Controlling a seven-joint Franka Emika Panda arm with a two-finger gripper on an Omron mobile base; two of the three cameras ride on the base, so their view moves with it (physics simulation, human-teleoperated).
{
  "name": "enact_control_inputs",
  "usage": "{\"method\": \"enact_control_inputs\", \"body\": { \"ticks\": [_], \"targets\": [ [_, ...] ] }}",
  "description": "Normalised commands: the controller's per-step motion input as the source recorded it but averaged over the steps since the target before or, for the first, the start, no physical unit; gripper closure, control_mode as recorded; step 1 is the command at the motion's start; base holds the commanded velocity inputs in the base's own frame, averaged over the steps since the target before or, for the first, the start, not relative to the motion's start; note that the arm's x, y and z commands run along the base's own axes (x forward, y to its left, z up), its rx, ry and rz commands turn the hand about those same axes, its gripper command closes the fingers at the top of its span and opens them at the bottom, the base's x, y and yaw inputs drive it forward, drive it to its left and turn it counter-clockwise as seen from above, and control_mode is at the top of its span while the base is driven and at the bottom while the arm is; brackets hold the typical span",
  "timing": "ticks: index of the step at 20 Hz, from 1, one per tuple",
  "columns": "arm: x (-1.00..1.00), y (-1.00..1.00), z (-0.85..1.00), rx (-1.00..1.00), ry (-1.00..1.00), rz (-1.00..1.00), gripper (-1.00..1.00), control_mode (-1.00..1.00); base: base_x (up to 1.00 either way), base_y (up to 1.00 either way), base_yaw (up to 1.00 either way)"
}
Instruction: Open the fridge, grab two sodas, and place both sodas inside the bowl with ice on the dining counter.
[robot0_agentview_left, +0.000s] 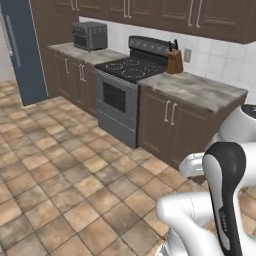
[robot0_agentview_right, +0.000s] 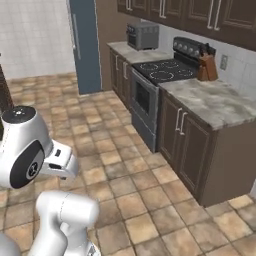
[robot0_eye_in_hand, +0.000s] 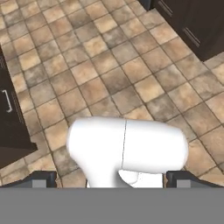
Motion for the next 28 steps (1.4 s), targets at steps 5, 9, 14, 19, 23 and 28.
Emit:
{"method": "enact_control_inputs", "body": {
  "ticks": [5, 9, 14, 19, 23, 28],
  "targets": [
    [0.0, 0.0, 0.0, 0.0, 0.0, 0.0, -1.0, 1.0, 1.0, -0.21, 0.32],
    [0.0, 0.0, 0.0, 0.0, 0.0, 0.0, -1.0, 1.0, 1.0, 0.0, 0.28],
    [0.0, 0.0, 0.0, 0.0, 0.0, 0.0, -1.0, 1.0, 1.0, 0.0, 0.29],
    [0.0, 0.0, 0.0, 0.0, 0.0, 0.0, -1.0, 1.0, 1.0, 0.0, 0.28],
    [0.0, 0.0, 0.0, 0.0, 0.0, 0.0, -1.0, 1.0, 1.0, 0.0, 0.28],
    [0.0, 0.0, 0.0, 0.0, 0.0, 0.0, -1.0, 1.0, 1.0, 0.0, 0.28]
  ]
}}
